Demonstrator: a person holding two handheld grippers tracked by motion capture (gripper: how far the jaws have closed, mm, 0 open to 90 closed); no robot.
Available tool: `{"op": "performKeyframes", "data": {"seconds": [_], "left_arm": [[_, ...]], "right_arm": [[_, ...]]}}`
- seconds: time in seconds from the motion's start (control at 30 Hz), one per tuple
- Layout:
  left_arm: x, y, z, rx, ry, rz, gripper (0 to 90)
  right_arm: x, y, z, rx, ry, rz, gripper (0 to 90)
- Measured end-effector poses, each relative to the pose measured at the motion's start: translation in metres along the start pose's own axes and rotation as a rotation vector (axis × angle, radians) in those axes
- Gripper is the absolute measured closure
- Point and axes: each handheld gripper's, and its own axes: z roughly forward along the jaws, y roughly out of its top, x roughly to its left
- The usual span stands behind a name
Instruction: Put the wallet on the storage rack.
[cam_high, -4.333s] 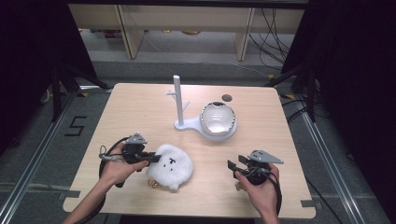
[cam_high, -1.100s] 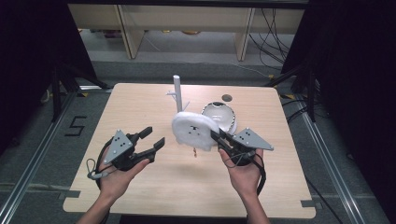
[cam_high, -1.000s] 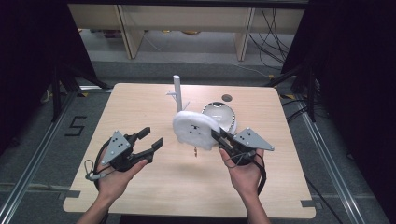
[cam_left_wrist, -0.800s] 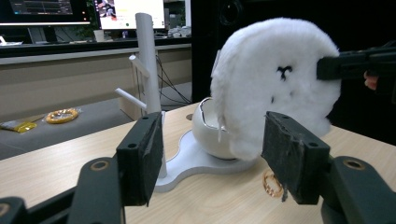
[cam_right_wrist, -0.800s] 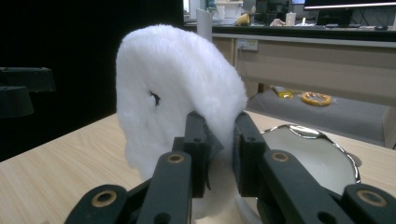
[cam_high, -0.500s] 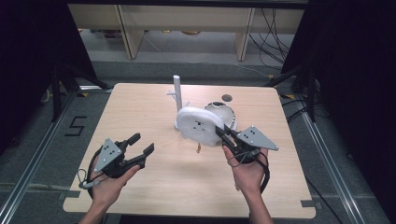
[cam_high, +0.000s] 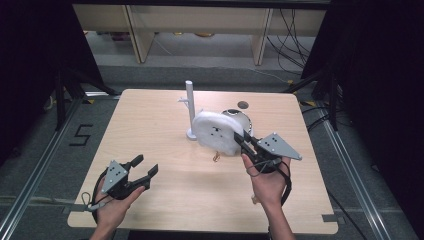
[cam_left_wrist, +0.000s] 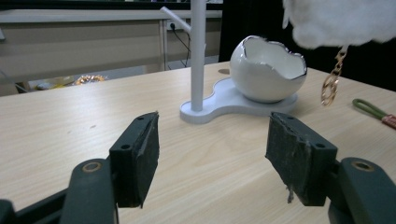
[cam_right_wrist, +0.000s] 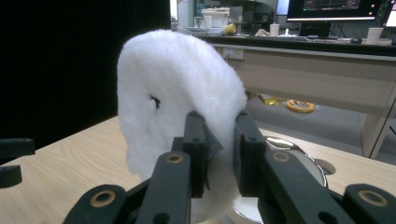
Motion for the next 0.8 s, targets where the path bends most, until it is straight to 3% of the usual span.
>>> {"op": "performKeyframes", "data": {"seconds": [0.1,0.27,0.4,0.6,0.63,0.67,0.8], "left_arm": [[0.002,-0.006,0.0,0.006,0.007,0.0,34.0],[0.009,-0.018,0.001,0.001,0.026,0.011,32.7],[0.013,-0.025,0.002,0.008,0.033,0.002,32.2],[0.016,-0.03,0.002,0.019,0.046,-0.004,32.0],[0.017,-0.031,0.003,0.014,0.043,0.001,32.0],[0.017,-0.032,0.002,0.027,0.051,-0.002,32.0],[0.018,-0.034,0.004,0.012,0.043,0.003,31.9]], "right_arm": [[-0.001,0.001,0.001,-0.01,0.009,-0.013,78.6],[-0.005,0.005,0.0,-0.018,-0.016,-0.027,78.6],[-0.006,0.008,-0.001,-0.021,-0.03,-0.001,78.6],[-0.011,0.011,0.0,-0.033,-0.04,-0.001,78.6],[-0.013,0.012,0.0,-0.038,-0.043,-0.026,78.6],[-0.013,0.013,0.001,-0.037,-0.038,0.003,78.6],[-0.016,0.016,0.001,-0.037,-0.049,-0.006,78.6]]}}
